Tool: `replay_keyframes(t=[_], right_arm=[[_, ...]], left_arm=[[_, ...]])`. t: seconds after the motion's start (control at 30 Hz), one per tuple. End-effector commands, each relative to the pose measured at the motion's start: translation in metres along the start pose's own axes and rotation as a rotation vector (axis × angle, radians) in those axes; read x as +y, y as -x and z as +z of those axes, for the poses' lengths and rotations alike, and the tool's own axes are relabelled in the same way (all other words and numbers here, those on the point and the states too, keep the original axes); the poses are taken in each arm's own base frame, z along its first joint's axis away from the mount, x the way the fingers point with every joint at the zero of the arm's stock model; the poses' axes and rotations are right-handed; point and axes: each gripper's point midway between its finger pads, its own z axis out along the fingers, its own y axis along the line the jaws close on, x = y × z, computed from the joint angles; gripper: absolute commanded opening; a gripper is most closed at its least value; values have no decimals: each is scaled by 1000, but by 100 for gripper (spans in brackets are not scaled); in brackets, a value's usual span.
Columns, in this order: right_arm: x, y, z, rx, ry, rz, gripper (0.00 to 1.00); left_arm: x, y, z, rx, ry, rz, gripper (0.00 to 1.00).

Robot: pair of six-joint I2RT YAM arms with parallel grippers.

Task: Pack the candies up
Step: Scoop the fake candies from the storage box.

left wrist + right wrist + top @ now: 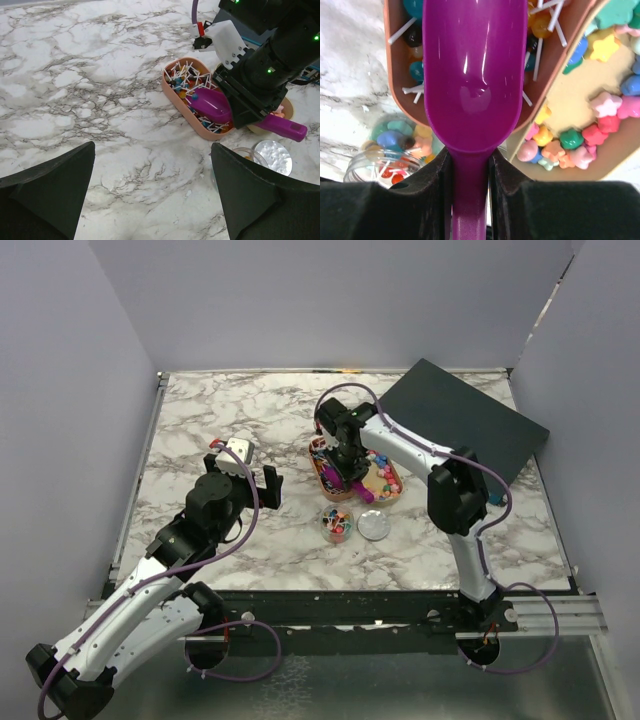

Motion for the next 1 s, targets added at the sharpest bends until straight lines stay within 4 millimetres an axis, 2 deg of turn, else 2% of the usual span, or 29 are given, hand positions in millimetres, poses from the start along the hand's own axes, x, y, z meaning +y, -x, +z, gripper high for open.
replay_keyframes(t=[0.0, 0.47, 0.7, 0.97], right_arm=[[2, 17, 19, -40, 7, 40, 1], [-5, 31, 41, -106, -15, 92, 1], [-4, 31, 51, -124, -1, 94, 1], [-6, 25, 43, -149, -9, 89, 1]], left_arm=[[6, -2, 0, 3, 29, 16, 99], [7, -3, 0, 8, 33, 19, 99], [8, -3, 0, 8, 37, 20, 99], [8, -5, 2, 14, 40, 21, 99]])
